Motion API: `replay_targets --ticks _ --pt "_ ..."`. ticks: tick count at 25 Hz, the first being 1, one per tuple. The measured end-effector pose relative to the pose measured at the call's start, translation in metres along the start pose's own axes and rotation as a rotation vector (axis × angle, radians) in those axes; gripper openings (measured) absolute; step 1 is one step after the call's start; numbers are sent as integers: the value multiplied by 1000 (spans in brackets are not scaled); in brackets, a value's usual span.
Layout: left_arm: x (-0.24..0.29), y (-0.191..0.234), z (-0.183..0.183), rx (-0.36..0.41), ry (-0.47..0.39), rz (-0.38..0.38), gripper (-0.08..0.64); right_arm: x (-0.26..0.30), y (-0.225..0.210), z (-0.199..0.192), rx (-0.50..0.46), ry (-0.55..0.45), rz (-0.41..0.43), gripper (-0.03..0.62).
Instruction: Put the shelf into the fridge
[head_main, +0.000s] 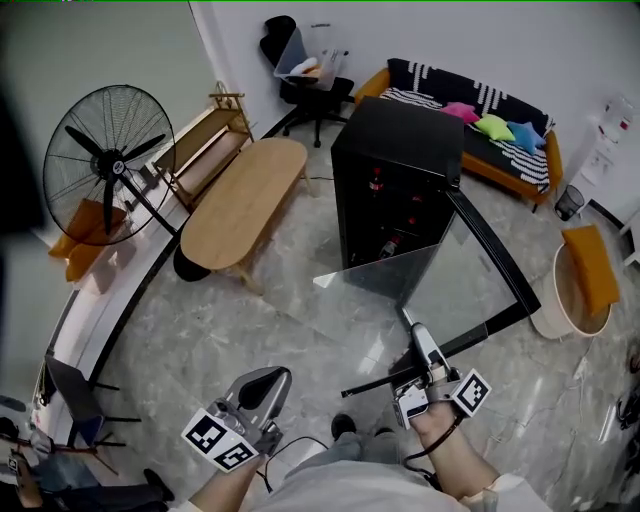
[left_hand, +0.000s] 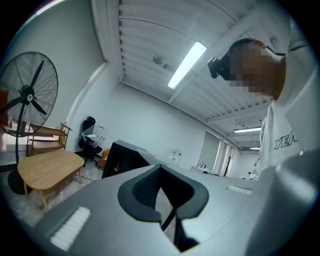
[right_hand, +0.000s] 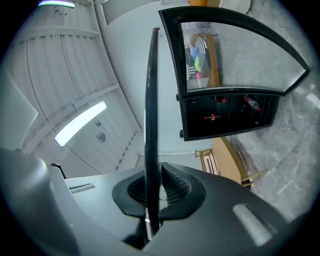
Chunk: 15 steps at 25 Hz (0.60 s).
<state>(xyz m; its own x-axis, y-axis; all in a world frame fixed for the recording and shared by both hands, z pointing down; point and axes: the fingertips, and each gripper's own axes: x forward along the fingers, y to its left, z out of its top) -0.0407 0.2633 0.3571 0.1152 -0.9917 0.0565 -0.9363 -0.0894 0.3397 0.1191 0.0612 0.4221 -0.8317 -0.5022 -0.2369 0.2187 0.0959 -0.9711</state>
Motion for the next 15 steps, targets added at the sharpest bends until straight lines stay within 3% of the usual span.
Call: replay_targets --ticks 15 --pt "100 92 40 57 15 -1 -5 113 -54 21 26 31 -5 14"
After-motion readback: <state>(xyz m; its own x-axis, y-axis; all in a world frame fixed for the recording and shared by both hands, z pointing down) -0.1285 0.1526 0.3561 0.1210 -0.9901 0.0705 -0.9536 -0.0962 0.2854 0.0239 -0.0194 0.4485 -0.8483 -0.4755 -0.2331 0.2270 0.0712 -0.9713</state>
